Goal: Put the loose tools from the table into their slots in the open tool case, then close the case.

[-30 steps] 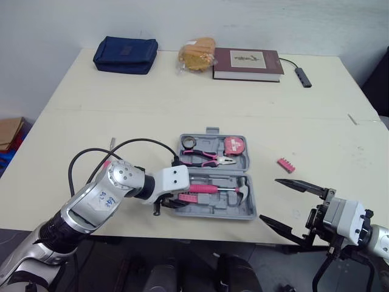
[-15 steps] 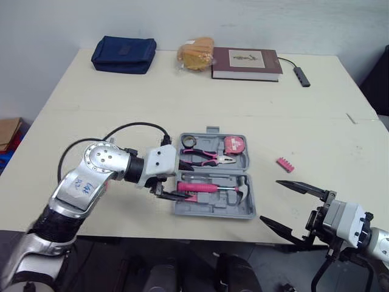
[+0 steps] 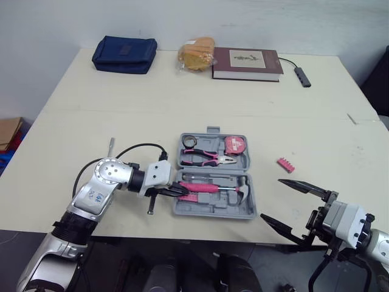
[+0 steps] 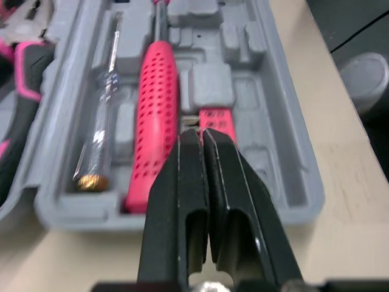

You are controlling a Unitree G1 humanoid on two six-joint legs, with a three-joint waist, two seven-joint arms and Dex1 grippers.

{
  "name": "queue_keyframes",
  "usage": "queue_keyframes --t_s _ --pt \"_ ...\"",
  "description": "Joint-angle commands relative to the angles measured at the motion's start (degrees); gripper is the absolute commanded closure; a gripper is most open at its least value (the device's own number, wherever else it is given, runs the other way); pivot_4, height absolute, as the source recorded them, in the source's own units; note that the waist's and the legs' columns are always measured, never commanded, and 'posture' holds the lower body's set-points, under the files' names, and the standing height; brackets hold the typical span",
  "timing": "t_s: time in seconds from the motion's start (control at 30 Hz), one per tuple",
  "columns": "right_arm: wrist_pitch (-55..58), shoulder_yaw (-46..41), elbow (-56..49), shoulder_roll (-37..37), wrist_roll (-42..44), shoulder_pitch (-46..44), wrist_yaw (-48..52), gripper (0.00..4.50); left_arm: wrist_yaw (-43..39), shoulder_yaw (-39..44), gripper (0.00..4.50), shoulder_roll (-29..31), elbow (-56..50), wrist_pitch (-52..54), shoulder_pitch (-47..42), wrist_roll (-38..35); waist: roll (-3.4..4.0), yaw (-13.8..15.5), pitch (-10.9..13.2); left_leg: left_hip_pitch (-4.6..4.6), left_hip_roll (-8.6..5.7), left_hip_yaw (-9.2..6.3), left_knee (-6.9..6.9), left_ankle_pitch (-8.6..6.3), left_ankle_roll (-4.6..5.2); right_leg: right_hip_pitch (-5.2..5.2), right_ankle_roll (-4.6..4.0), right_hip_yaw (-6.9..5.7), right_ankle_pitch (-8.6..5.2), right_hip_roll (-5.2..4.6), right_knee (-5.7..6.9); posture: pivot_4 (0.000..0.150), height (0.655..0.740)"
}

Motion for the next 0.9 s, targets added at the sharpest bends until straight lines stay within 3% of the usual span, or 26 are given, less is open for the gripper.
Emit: queue_keyframes --t_s 0.03,0.5,0.7,0.77,0.83,0.9 --pt "-0.9 -0.5 -0.3 0.3 0.5 0.4 -0.2 0.00 -2.5 -1.4 4.45 1.1 0.7 -3.5 0.9 1.4 0.00 -0.1 0.0 0.00 0.00 0.01 0.00 0.00 0.00 0.00 0.00 0.00 0.00 0.00 0.01 0.150 0.7400" --pt "-2.9 -2.4 -0.3 1.6 -0.6 4.2 -1.1 0.00 0.6 -6.7 4.45 2.1 8.0 -0.7 -1.1 9.9 0.23 0.0 -0.6 0.21 0.00 0.06 0.02 0.01 0.02 0.14 0.00 0.10 0.00 -0.07 -0.07 0.150 0.7400" --pt "-5.3 -8.0 3.3 1.8 -0.1 7.0 -0.4 0.00 -0.3 2.9 4.45 -4.3 6.1 -1.8 -1.1 -4.4 0.18 0.0 -0.6 0.36 0.07 0.09 0.01 -0.04 -0.04 0.15 -0.05 0.27 -0.02 -0.27 -0.03 0.150 0.7400" --pt "-7.1 -12.9 6.8 2.7 1.5 8.8 0.1 0.00 -1.7 11.5 4.45 -4.1 5.9 -2.6 -1.3 -12.5 0.13 0.0 -0.6 0.03 0.11 0.01 0.05 -0.03 -0.05 -0.08 -0.07 0.16 -0.01 -0.24 -0.03 0.150 0.7400" --pt "-9.4 -16.3 10.2 3.3 2.1 10.4 1.4 0.00 -1.8 16.2 3.94 -2.0 6.1 -1.1 -0.8 -15.5 0.11 -0.1 -0.5 -0.03 0.15 0.00 0.05 -0.04 -0.06 -0.10 -0.08 0.11 0.00 -0.21 0.05 0.150 0.7400" --pt "-11.9 -19.0 14.0 3.9 2.5 11.6 2.6 0.00 -0.8 19.6 3.21 1.0 8.5 -3.7 1.0 -13.9 0.14 -0.4 -0.6 0.00 0.16 0.01 0.01 -0.05 -0.08 -0.05 -0.09 0.04 -0.01 -0.17 -0.02 0.150 0.7400"
